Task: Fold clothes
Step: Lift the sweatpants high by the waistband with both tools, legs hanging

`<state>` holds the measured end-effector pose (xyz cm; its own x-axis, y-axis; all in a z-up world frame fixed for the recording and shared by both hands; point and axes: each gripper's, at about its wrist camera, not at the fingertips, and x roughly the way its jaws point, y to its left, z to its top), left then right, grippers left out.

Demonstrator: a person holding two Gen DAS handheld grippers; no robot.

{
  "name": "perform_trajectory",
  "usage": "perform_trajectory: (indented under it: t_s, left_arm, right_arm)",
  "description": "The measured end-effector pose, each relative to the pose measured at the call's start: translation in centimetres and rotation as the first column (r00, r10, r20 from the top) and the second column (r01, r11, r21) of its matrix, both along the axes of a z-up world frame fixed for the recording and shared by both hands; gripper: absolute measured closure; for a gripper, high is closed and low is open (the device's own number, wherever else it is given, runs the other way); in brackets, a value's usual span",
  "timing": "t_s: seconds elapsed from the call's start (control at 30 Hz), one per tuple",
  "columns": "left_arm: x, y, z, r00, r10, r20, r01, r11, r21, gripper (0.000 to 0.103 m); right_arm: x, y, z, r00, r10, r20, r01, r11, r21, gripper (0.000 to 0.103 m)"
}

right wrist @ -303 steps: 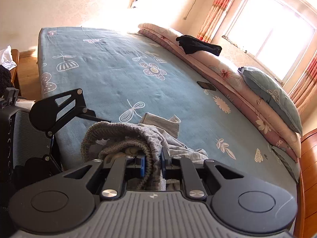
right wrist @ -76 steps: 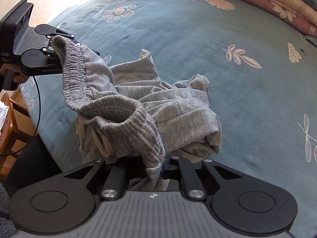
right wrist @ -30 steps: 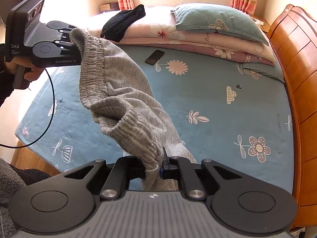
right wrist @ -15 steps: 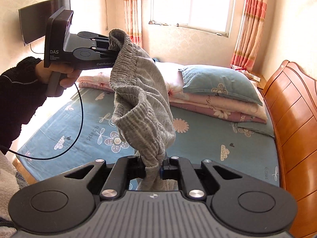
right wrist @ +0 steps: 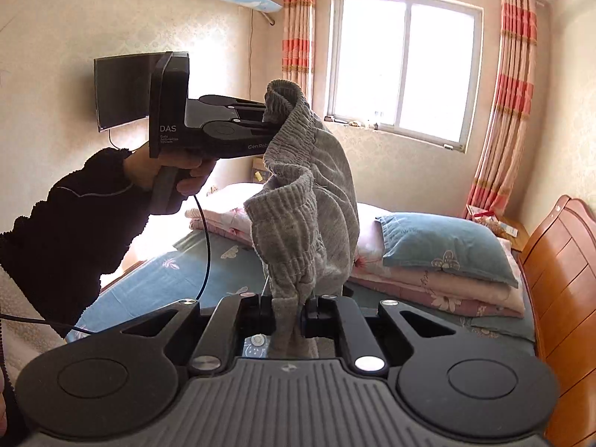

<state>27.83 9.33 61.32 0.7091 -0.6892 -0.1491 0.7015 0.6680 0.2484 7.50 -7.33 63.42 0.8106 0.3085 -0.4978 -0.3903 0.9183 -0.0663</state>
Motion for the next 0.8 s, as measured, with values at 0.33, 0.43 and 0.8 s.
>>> perform_trajectory:
  t_s: [0.33,0.43,0.8]
  left_arm:
    - [2.5,-1.1,-3.1,0.989,-0.052,-0.14,0.07,0.989,0.13,0.097]
    - [4.1,-2.6,-8.5,0.97,-0.037,-0.24,0.091,0.971,0.22,0.097]
    - [8.8,-4.4,-26.9,0.811,0.07,-0.58,0.203,0.897,0.393,0.097]
  right_arm:
    - [3.0,1.0,-4.2,0.978,-0.013,-0.21,0.012,1.0,-0.007,0.09]
    - [5.8,1.1,-9.7,0.928,-0.011,-0.371,0.019,1.0,0.017,0.09]
    - [11.7,-0.4,-26.3,0.734,-0.04,-0.678,0.118,0.99,0.07,0.09]
